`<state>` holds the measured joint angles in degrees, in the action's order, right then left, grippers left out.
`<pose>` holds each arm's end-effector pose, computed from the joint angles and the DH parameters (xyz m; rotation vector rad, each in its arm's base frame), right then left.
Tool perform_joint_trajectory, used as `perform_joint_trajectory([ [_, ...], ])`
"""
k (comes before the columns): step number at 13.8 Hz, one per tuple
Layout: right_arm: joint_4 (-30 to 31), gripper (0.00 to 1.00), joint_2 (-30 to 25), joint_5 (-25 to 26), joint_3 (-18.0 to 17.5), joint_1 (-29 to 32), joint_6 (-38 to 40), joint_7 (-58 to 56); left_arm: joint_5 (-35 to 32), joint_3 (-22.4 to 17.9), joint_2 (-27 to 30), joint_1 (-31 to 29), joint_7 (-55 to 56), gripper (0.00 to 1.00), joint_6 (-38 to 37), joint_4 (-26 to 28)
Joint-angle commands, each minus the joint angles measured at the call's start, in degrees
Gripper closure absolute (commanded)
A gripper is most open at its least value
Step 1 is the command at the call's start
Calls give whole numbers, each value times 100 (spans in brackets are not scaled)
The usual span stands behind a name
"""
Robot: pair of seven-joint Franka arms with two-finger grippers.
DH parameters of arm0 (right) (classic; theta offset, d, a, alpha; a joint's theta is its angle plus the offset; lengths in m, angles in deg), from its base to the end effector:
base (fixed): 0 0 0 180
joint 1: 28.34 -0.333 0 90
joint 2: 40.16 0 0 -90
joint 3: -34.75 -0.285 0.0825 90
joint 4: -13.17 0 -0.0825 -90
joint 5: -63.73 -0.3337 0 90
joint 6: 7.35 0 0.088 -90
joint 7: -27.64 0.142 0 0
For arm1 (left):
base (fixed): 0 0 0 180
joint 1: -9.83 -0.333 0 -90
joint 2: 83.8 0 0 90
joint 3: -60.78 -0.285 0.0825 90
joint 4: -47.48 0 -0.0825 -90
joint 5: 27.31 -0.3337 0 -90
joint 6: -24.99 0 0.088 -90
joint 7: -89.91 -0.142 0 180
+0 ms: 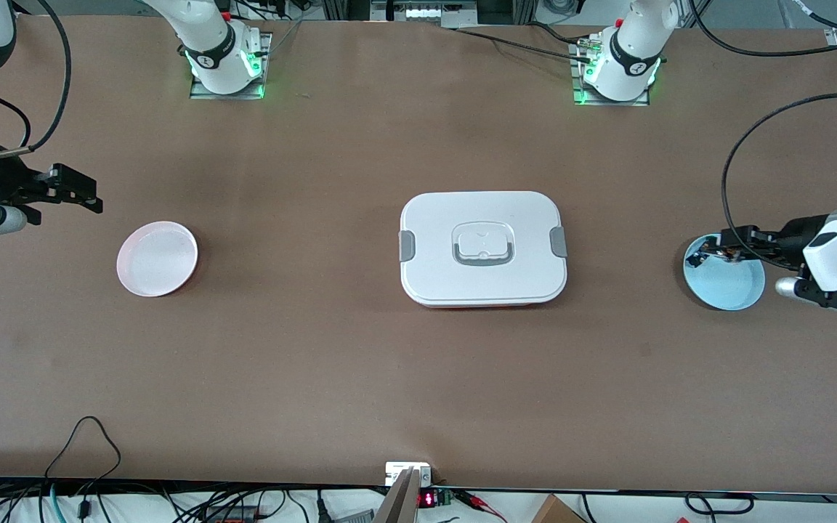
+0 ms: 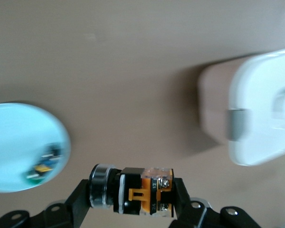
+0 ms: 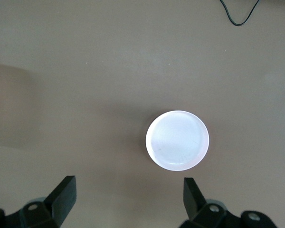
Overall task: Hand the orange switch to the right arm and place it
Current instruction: 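Lift the switch with the left gripper and carry it over the box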
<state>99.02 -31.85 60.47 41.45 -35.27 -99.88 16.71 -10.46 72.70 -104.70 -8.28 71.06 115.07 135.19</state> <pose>0.5453 0.0138 0.5173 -3.0847 -0.2978 0.0366 0.5615 0.0313 0.3916 2.6886 -0.2312 -0.3119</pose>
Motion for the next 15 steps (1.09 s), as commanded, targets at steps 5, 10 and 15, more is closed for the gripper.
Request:
perform_joint_trajectory([
  [5, -41, 0, 5, -70, -28, 17, 15, 82, 2925, 882, -159, -18, -1450, 69, -192, -87],
  [10, 2, 0, 188, -650, -46, -10, 76, 20, 4753, 1390, -344, 500, -4648, 76, 1210, 220],
  [15, 11, 0, 629, -982, -63, -115, 724, -146, 6346, 2557, -309, 844, -6454, 77, 3285, 439],
])
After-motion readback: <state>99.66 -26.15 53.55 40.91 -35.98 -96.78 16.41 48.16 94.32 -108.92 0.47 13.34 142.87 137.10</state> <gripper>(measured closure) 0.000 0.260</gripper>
